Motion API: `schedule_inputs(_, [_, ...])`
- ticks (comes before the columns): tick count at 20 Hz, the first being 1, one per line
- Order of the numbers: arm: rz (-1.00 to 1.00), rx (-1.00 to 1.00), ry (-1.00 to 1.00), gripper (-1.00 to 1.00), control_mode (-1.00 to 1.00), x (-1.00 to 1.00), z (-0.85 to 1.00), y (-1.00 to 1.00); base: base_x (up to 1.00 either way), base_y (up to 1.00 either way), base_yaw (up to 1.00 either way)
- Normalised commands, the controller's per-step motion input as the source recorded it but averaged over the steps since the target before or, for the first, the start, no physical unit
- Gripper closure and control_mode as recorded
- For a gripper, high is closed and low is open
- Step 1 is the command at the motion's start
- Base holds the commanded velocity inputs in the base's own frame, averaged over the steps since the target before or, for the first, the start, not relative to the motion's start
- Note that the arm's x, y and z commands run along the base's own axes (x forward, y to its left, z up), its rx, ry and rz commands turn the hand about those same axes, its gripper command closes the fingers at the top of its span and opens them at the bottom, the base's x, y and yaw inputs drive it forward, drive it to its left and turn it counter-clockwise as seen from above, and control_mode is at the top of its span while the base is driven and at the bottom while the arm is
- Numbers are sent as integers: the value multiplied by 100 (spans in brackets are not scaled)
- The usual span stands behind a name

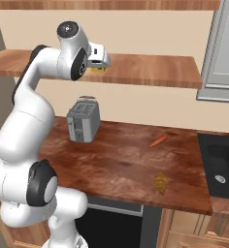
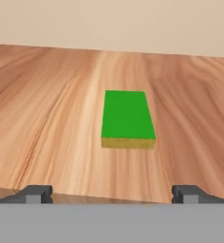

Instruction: Open the cabinet. Pick the sponge and place it next to the sink. Then close the cabinet.

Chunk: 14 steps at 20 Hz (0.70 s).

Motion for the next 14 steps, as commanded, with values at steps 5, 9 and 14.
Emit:
schedule_inputs(5, [6, -6, 4, -100, -100, 15, -6, 0, 0, 0, 0])
schedule_inputs(9, [7, -3, 1, -100, -100, 22, -11, 0, 0, 0, 0])
schedule_inputs(14, [4, 0, 0, -100, -100, 24, -15, 0, 0, 0, 0])
